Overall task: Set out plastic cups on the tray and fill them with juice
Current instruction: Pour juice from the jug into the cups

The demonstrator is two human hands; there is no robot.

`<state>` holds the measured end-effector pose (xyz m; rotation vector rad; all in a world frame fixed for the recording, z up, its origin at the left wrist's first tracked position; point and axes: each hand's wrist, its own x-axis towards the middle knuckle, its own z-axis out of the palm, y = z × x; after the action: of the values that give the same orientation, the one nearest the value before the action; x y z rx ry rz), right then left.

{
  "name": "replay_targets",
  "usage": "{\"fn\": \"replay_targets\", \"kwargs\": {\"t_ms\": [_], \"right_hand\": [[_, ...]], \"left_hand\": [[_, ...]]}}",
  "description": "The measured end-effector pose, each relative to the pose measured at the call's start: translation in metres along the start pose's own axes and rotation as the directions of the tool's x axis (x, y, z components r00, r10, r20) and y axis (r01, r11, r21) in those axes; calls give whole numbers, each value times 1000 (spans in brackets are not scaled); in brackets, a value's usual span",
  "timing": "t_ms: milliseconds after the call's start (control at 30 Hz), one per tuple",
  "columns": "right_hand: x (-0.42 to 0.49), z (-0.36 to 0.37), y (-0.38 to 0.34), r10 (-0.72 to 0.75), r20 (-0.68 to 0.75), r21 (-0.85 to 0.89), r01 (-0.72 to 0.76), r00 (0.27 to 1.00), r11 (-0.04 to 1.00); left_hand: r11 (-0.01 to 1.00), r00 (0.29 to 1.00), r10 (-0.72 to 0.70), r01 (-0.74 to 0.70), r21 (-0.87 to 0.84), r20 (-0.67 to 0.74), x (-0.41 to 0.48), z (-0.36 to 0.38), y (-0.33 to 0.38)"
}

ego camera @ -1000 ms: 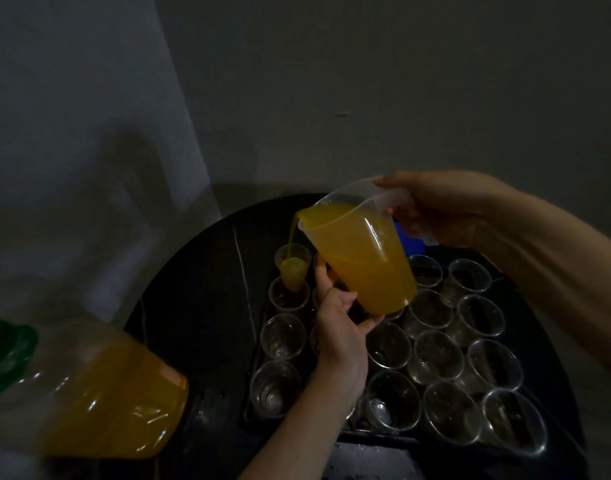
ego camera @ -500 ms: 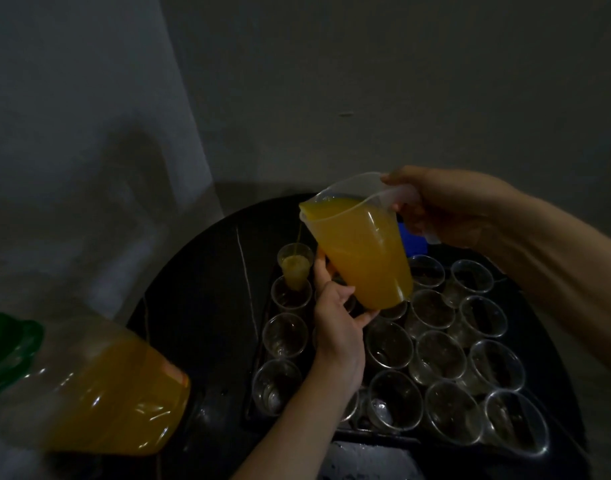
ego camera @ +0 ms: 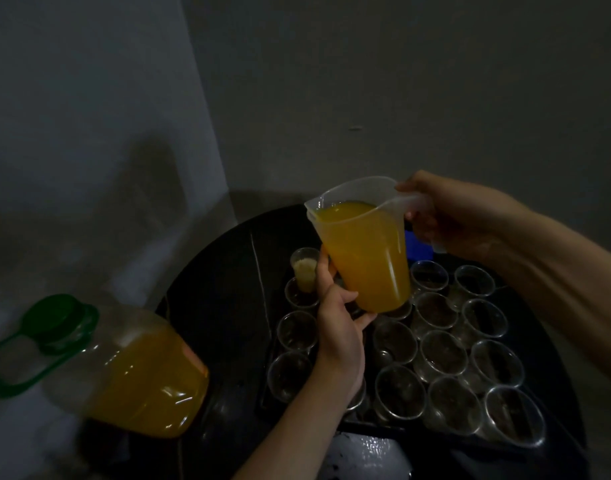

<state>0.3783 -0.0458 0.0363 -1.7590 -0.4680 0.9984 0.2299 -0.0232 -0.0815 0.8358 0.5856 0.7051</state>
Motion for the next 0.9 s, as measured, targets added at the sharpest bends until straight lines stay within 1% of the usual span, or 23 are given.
{"fn": "replay_targets", "kwargs": {"t_ms": [333,467,667,900], "right_hand": [[-27,9,10,2,-3,0,-2,1000,1000],[-36,10,16,-9,-25,20,10,1000,1000],[-42,7,20,5,0,24,-5,1000,1000],[-43,3,19,21,6,-66,-21,1000,998]], "left_hand": [[1000,1000,10,-11,-7,-15,-24,-9,-4],[1000,1000,-13,13,-18,-28,-30,-11,-7],[999,999,-30,30,-13,-16,-38,-10,-14],[1000,1000,-5,5,-27,-18,-41,-6,-23]]}}
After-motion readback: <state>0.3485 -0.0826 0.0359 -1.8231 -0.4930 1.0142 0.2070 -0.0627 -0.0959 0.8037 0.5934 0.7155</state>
